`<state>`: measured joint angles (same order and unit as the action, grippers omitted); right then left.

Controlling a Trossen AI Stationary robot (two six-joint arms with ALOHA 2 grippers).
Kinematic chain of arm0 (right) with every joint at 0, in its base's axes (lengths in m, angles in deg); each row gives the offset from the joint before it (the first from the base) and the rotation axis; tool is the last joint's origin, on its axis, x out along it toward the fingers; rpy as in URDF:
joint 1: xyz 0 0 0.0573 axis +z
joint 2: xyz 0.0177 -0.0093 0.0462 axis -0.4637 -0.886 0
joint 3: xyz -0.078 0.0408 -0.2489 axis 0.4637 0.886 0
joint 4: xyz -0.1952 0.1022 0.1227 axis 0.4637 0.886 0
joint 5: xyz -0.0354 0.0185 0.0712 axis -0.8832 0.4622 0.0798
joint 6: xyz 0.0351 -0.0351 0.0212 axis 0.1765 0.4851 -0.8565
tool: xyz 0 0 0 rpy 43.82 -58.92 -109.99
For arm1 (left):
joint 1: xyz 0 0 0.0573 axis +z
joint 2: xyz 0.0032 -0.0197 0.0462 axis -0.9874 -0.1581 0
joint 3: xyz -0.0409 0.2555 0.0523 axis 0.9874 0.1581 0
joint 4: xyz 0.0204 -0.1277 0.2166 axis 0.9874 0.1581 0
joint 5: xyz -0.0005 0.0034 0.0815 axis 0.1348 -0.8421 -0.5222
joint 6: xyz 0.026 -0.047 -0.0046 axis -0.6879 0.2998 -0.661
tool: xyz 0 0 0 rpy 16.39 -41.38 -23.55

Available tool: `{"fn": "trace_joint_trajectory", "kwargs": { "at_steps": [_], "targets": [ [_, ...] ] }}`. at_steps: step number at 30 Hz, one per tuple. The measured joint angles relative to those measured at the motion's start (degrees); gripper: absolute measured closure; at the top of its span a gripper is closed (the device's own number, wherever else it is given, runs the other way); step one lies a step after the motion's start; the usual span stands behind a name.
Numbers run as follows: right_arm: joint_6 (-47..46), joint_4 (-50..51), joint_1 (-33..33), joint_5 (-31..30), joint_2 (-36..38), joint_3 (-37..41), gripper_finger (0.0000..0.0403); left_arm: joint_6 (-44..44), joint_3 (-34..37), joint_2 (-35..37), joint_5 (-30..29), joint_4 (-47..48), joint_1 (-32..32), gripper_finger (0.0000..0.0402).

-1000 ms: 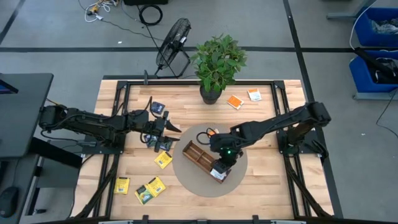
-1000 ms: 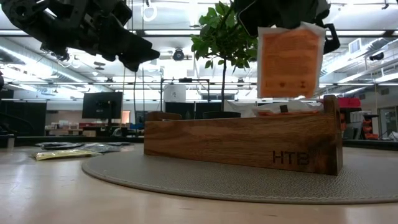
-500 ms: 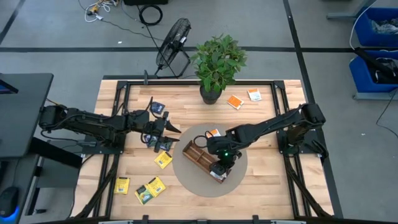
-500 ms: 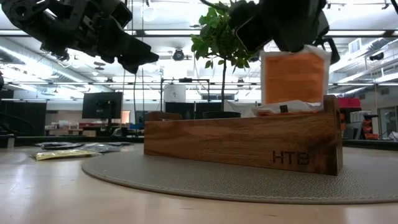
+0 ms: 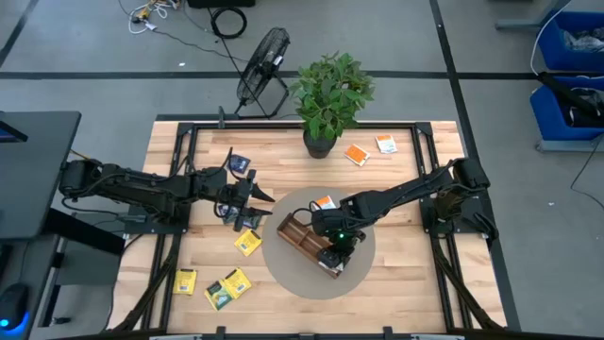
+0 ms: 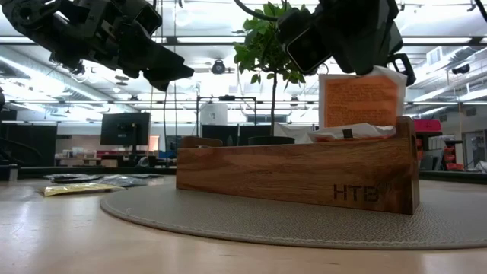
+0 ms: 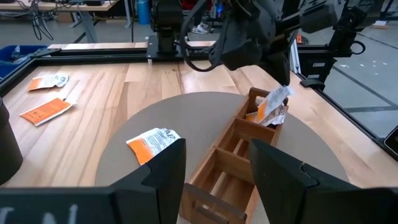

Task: Pick & Place Tea
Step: Put the orange tea bag into the bottom section of the wooden organizer

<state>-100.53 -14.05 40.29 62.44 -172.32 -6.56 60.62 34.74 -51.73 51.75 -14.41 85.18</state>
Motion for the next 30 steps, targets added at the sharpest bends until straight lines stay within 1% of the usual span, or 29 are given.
{"fn": "trace_joint_trajectory", "kwargs": {
  "at_steps": [9,15,19,26,30],
  "targets": [
    [0.0,-0.6,-1.3,-0.8,0.0,0.0,0.0387,0.8,0.0,0.0,0.0,0.0,0.0,0.0218],
    [1.0,-0.6,-1.2,-1.2,0.0,0.0,0.0367,0.8,0.0,0.0,0.0,0.1,0.0,0.0218],
    [1.7,-1.8,-1.2,-1.2,0.0,0.0,0.0334,1.0,0.0,0.0,0.0,0.2,0.0,0.0218],
    [3.6,-2.4,-1.8,-1.2,0.1,0.0,0.0257,1.0,0.0,0.0,0.0,0.2,0.0,0.0218],
    [6.7,-2.5,-2.5,-1.6,0.1,0.0,0.0230,1.0,0.0,0.0,0.0,0.2,0.0,0.0218]
  ]
}}
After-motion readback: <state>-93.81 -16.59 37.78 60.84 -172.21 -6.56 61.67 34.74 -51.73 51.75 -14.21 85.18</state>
